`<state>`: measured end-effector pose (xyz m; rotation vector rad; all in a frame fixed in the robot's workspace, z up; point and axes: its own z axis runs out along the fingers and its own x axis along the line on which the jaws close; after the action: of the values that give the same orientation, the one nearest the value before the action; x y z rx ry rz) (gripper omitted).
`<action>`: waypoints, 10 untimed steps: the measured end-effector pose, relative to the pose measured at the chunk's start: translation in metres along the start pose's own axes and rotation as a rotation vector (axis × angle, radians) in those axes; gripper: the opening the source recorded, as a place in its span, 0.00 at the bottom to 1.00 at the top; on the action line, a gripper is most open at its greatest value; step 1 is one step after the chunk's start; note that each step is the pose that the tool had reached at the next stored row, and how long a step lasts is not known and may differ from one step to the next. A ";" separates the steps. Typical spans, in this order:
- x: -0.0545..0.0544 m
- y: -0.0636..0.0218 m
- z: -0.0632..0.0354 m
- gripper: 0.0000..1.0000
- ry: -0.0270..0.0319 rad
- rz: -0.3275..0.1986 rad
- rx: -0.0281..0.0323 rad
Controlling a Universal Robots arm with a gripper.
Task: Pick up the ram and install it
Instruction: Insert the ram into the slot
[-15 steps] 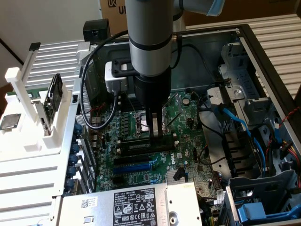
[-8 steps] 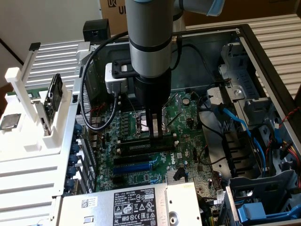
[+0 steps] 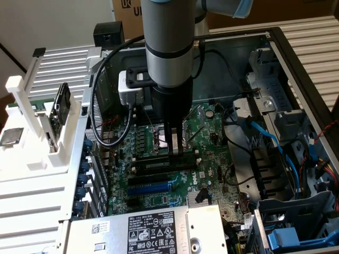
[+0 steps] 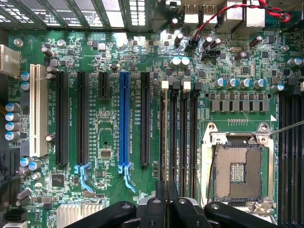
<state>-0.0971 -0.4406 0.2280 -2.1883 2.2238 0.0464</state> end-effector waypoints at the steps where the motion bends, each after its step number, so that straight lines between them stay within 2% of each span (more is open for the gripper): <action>1: 0.000 0.0000 0.0000 0.13 0.0000 0.000 0.0001; 2: 0.000 0.0000 0.0000 0.20 0.0000 0.000 0.0000; 5: 0.000 0.0001 -0.0007 0.20 0.0001 0.000 0.0000; 10: 0.000 0.0011 -0.0085 0.20 0.0000 0.000 0.0000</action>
<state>-0.0982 -0.4406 0.2366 -2.1883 2.2238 0.0465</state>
